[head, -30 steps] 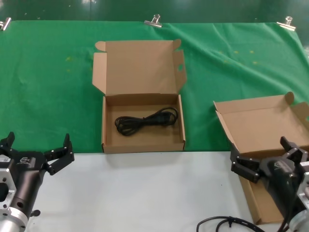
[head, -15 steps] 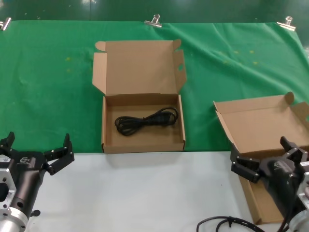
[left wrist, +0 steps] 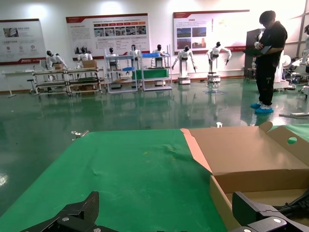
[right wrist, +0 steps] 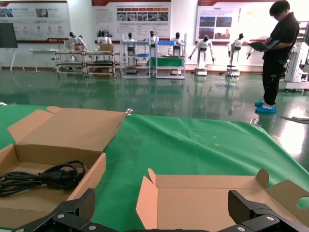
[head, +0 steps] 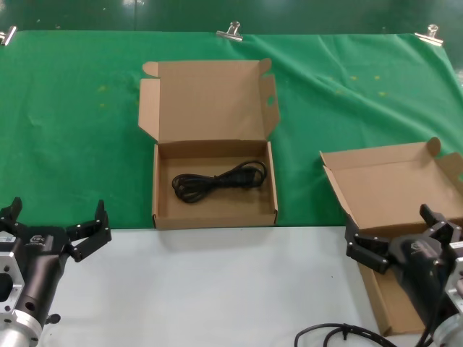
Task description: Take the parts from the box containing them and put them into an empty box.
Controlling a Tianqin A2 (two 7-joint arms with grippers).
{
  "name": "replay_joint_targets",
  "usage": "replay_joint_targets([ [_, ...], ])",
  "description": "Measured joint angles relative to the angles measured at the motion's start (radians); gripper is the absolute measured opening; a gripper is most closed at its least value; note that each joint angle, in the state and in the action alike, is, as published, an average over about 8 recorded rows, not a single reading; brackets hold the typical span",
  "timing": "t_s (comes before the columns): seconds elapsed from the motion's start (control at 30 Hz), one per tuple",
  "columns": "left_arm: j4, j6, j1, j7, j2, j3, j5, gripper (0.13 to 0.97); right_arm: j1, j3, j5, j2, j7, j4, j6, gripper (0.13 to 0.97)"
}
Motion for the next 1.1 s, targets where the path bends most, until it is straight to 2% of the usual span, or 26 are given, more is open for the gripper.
replay_joint_targets([
  [1.1,0.0,0.0,0.0,0.0,0.0,0.0,0.0,0.966,0.0,0.0,0.0,0.0,0.0,0.0,0.0,0.966],
])
